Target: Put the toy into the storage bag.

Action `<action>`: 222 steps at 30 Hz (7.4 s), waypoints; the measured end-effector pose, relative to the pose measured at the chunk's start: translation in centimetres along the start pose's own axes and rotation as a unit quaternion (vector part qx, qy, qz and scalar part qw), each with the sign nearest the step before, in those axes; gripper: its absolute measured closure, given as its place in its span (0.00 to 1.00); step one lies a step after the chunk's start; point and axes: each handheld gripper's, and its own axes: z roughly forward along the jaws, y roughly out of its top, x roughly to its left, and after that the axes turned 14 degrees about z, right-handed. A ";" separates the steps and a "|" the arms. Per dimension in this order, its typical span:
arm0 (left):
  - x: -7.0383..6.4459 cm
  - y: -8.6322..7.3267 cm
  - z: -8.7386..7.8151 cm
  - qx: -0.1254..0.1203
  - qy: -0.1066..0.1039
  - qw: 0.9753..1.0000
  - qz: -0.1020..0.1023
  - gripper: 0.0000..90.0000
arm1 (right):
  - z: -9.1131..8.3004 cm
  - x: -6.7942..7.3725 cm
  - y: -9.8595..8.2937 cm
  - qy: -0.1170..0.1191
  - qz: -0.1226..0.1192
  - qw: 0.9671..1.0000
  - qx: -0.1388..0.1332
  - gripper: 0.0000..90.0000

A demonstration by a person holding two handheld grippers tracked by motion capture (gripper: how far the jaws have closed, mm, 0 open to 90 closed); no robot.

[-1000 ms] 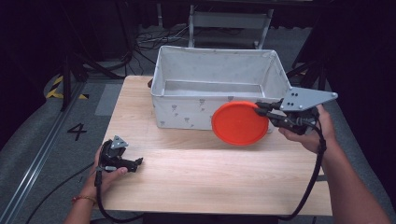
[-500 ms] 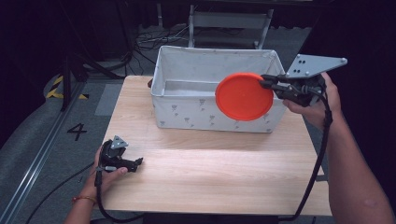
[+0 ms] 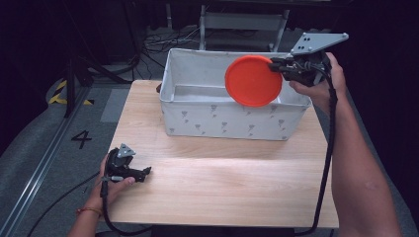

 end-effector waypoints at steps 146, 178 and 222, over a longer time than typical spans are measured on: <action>0.0 0.0 0.0 0.000 0.001 1.000 -0.001 0.01 | -2.4 1.6 -13.8 0.013 0.065 0.998 0.022 0.30; 0.0 0.0 0.0 0.000 0.002 1.000 -0.001 0.01 | -3.0 6.3 -24.1 -0.027 0.033 0.996 0.079 0.26; -0.2 0.0 0.0 0.001 0.008 1.000 -0.010 0.00 | -3.4 3.3 -36.8 -0.041 0.252 0.958 0.128 0.24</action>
